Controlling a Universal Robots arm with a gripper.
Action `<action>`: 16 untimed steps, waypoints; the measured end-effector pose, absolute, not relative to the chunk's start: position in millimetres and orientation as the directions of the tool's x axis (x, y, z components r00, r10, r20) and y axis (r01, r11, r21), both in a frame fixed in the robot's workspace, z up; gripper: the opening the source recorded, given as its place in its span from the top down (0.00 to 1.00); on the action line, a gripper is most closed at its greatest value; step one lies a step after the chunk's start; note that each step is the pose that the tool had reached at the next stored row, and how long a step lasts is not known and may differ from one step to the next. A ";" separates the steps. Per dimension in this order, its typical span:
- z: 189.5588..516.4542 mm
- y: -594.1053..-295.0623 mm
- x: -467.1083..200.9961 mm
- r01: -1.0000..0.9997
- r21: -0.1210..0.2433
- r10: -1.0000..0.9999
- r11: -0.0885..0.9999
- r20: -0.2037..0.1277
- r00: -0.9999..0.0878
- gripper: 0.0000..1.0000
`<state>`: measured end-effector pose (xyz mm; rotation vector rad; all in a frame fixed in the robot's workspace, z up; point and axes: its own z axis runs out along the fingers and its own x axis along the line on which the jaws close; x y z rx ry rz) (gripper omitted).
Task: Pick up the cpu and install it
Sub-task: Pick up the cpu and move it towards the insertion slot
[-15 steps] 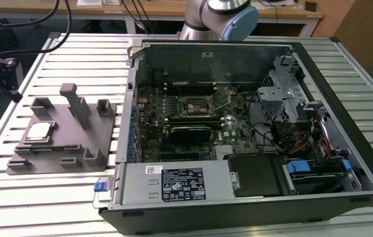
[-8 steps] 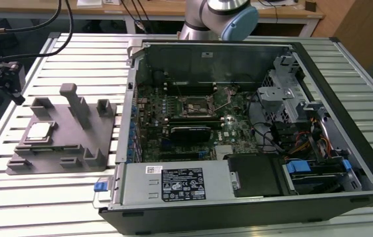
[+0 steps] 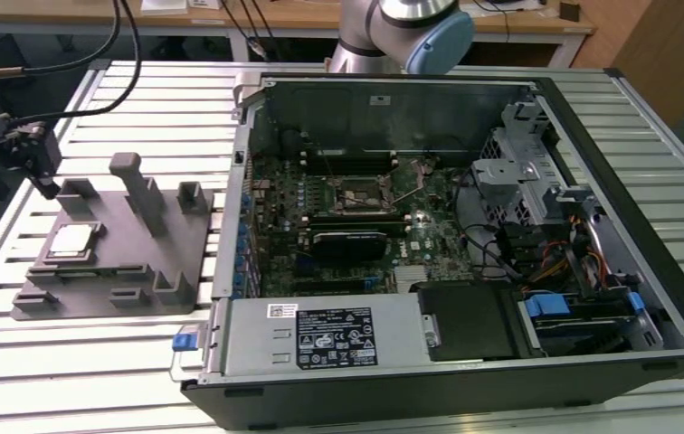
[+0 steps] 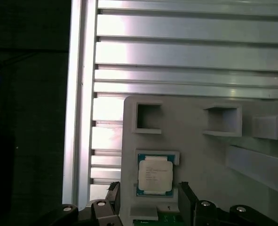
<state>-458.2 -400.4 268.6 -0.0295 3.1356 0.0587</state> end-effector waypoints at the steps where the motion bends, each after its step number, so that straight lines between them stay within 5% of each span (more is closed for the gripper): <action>1: 266.7 -400.4 -458.2 -0.019 0.037 -0.019 0.999 -0.006 -1.000 0.40; 16: 240.7 -401.2 -458.1 -0.019 0.037 -0.019 0.999 -0.006 -1.000 0.40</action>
